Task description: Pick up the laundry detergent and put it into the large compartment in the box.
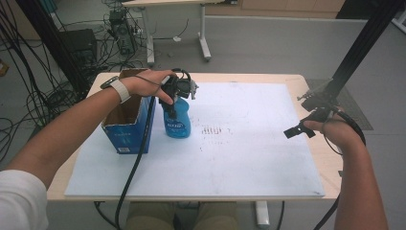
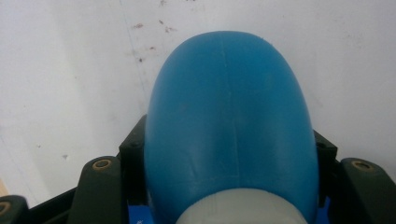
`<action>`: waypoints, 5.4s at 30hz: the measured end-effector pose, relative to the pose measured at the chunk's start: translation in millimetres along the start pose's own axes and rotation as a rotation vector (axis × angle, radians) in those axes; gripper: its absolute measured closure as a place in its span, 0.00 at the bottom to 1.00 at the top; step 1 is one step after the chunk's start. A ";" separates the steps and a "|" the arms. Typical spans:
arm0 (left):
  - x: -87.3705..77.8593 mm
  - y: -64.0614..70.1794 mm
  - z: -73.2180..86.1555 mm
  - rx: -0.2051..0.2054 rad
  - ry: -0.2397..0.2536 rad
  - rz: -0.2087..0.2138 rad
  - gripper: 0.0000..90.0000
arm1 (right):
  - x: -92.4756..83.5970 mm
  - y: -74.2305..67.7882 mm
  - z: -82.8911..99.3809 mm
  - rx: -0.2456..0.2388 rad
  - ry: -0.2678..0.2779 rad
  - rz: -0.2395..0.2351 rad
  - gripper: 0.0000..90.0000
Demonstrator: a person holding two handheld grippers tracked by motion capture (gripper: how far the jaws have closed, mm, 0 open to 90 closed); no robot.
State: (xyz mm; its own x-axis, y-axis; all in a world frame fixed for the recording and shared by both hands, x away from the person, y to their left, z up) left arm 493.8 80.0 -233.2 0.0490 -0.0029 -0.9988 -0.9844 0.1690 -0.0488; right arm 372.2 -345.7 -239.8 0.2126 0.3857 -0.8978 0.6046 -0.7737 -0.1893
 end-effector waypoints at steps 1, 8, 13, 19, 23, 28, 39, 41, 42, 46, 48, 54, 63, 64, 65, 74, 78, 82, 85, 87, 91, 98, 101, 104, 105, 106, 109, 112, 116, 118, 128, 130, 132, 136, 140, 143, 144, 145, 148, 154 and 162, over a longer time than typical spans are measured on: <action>0.0 0.0 -0.1 0.000 -0.001 0.000 0.42 | 0.0 0.0 0.1 0.000 0.000 0.000 0.08; 0.0 0.0 -1.2 0.000 -0.007 -0.001 0.42 | -0.1 0.0 0.1 -0.001 0.003 0.000 0.08; 0.2 0.0 -1.3 0.000 -0.007 -0.001 0.42 | 0.0 0.5 0.4 0.000 0.004 0.000 0.08; 0.2 0.0 -1.3 -0.005 -0.007 -0.001 0.42 | -0.1 0.8 0.7 0.000 0.006 -0.001 0.08; 0.2 0.1 -1.4 -0.004 -0.008 -0.002 0.42 | -0.1 0.8 0.7 -0.002 0.008 -0.001 0.08; 0.2 0.5 -1.5 -0.002 -0.008 -0.004 0.42 | -0.1 0.7 1.1 0.000 0.010 -0.002 0.08; 0.0 1.2 -1.8 -0.003 -0.009 -0.008 0.42 | 0.5 1.6 2.9 0.003 0.010 -0.001 0.08; 0.0 1.1 -2.1 -0.002 -0.011 -0.008 0.42 | 0.7 1.6 3.1 0.004 0.010 -0.003 0.08; 0.0 1.1 -2.2 -0.002 -0.012 -0.008 0.42 | 0.6 1.6 3.1 0.002 0.009 -0.002 0.08; 0.0 1.3 -2.2 -0.004 -0.012 -0.008 0.42 | -0.1 1.5 3.3 0.002 0.012 -0.001 0.08; 0.0 1.3 -2.5 -0.005 -0.013 -0.009 0.42 | 0.0 1.3 3.5 0.002 0.011 -0.002 0.08; -0.2 1.1 -2.6 -0.005 -0.015 -0.008 0.42 | 0.3 1.6 4.3 0.003 0.010 -0.002 0.08; -0.1 1.6 -1.6 -0.009 -0.008 -0.011 0.42 | 0.2 1.6 5.0 0.006 0.012 -0.002 0.08; -0.2 1.5 -1.8 -0.008 -0.010 -0.010 0.42 | 0.2 1.7 5.1 0.007 0.012 -0.003 0.08; -0.3 1.4 -2.2 -0.008 -0.013 -0.010 0.42 | 0.1 1.8 5.1 0.006 0.011 -0.003 0.08; -0.1 1.7 -3.5 -0.014 -0.020 -0.011 0.42 | 1.3 2.3 5.5 0.007 0.010 -0.005 0.08; -0.4 2.3 -3.2 -0.016 -0.019 -0.015 0.42 | 1.2 2.6 6.1 0.009 0.012 -0.003 0.08; -0.7 3.1 -3.5 -0.017 -0.020 -0.021 0.42 | -0.2 2.3 6.4 0.007 0.012 -0.002 0.08; -1.2 3.8 -3.7 -0.021 -0.022 -0.023 0.42 | -1.3 2.0 6.8 0.008 0.013 0.000 0.08; -1.5 3.6 -3.2 -0.027 -0.023 -0.022 0.42 | -1.6 1.8 7.1 0.008 0.013 0.001 0.08; -4.8 3.9 -3.0 -0.054 -0.014 -0.020 0.42 | -1.6 1.1 7.7 0.006 0.012 0.000 0.08; -20.4 9.0 -2.5 -0.112 -0.005 -0.026 0.42 | -4.7 -2.5 6.9 0.001 0.017 0.005 0.08; -26.0 11.7 -2.4 -0.152 -0.009 -0.020 0.42 | -6.8 -5.1 6.3 -0.005 0.021 0.008 0.08; -33.0 15.0 -2.6 -0.197 -0.006 -0.018 0.42 | -8.7 -8.3 6.1 -0.014 0.025 0.009 0.08; -35.2 16.3 -2.8 -0.209 -0.005 -0.017 0.42 | -9.3 -9.3 6.2 -0.015 0.026 0.011 0.08; -37.3 17.8 -3.2 -0.219 -0.006 -0.017 0.42 | -9.9 -10.2 6.4 -0.016 0.027 0.011 0.08; -43.1 22.8 -4.4 -0.238 -0.011 -0.019 0.42 | -11.5 -12.6 7.2 -0.023 0.029 0.013 0.08; -48.4 26.8 -4.5 -0.272 -0.011 -0.020 0.42 | -12.6 -15.1 7.9 -0.029 0.031 0.014 0.08; -55.9 32.2 -5.9 -0.319 -0.013 -0.025 0.42 | -14.3 -17.8 7.8 -0.036 0.037 0.014 0.08; -58.8 33.9 -6.1 -0.342 -0.014 -0.024 0.42 | -15.2 -19.5 7.2 -0.043 0.040 0.014 0.08; -74.1 44.7 -9.9 -0.517 -0.024 -0.031 0.42 | -14.4 -24.5 2.6 -0.062 0.046 0.008 0.08; -75.4 45.6 -9.1 -0.561 -0.019 -0.030 0.42 | -14.3 -25.8 1.6 -0.068 0.049 0.007 0.08; -77.0 47.4 -9.7 -0.604 -0.025 -0.030 0.42 | -14.3 -27.1 0.5 -0.075 0.047 0.006 0.08; -83.7 50.7 -11.1 -0.644 -0.040 -0.032 0.42 | -15.3 -28.9 -1.2 -0.084 0.045 0.007 0.08; -89.7 52.7 -11.4 -0.672 -0.055 -0.015 0.42 | -15.8 -30.3 -2.1 -0.090 0.047 0.009 0.08; -94.5 55.4 -10.9 -0.704 -0.053 -0.019 0.42 | -16.1 -31.7 -2.4 -0.097 0.049 0.008 0.08; -96.9 56.4 -11.1 -0.717 -0.056 -0.021 0.42 | -16.3 -32.0 -2.2 -0.099 0.052 0.007 0.08; -96.9 56.4 -11.1 -0.717 -0.056 -0.021 0.42 | -16.3 -32.0 -2.2 -0.099 0.052 0.007 0.08; -106.2 57.4 -8.5 -0.775 -0.048 -0.020 0.42 | -17.7 -33.4 -2.2 -0.107 0.059 0.006 0.08; -117.7 60.6 -6.5 -0.845 -0.032 -0.024 0.42 | -19.4 -35.4 -1.7 -0.117 0.065 0.003 0.08; -134.3 67.9 -6.7 -0.927 -0.032 -0.036 0.42 | -21.3 -38.9 -2.8 -0.134 0.077 0.001 0.08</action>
State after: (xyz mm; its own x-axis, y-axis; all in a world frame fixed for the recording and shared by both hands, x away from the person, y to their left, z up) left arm 419.3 85.2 -102.4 0.0730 0.0362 -0.9967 -0.7234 -0.6860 -0.0779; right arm 346.4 -322.4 -212.2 0.2682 0.4262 -0.8640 0.7004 -0.7020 -0.1289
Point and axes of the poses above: each handheld gripper's, and its own axes: x roughly forward along the jaws, z roughly out of its underside, y roughly to its right, the point moved 8 cm from there along x, roughly forward along the jaws, and after that the axes turned 3 degrees about -z, right-handed, at the moved point
